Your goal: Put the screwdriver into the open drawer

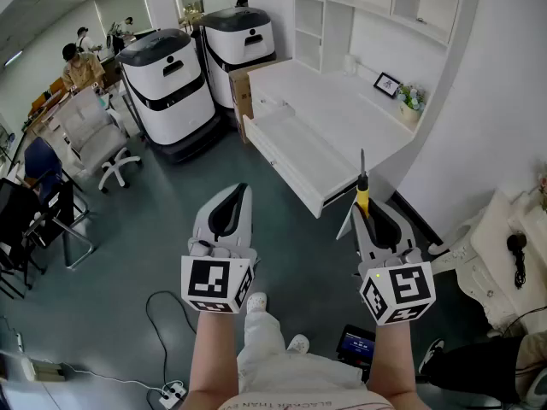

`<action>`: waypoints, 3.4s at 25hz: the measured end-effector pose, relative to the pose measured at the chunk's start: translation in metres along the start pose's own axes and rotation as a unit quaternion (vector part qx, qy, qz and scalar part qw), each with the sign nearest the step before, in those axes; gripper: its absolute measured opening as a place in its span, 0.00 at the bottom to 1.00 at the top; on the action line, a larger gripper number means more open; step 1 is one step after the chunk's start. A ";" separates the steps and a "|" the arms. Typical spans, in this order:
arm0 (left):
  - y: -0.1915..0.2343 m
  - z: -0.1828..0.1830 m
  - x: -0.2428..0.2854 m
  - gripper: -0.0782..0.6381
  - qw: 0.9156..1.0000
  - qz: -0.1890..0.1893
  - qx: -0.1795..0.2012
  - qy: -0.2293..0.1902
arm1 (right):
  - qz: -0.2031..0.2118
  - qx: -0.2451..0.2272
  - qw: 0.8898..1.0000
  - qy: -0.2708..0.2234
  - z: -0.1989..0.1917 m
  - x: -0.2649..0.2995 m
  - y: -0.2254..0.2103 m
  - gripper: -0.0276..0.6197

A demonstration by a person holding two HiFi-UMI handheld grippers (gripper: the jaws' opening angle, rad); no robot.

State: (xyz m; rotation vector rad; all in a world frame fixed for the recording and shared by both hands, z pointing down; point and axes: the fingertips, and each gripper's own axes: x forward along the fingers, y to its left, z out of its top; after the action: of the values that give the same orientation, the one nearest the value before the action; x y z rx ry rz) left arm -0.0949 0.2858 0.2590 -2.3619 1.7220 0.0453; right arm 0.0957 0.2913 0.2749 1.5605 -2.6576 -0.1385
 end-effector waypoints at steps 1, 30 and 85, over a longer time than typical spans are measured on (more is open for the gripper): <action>0.002 0.001 0.001 0.12 1.000 -0.001 0.001 0.000 | -0.002 0.003 1.000 -0.001 0.000 0.001 0.000 0.18; 0.067 -0.044 0.166 0.12 0.999 -0.027 -0.022 -0.007 | -0.044 0.017 0.999 0.024 -0.016 0.149 -0.084 0.18; 0.141 -0.144 0.472 0.12 0.997 -0.026 -0.052 0.045 | -0.040 0.057 0.994 0.082 -0.080 0.426 -0.263 0.18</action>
State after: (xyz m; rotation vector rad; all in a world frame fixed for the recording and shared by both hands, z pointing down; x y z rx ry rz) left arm -0.0949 -0.2249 0.3056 -2.5183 1.7379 0.0202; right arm 0.1242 -0.2120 0.3279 1.6329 -2.5196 0.1352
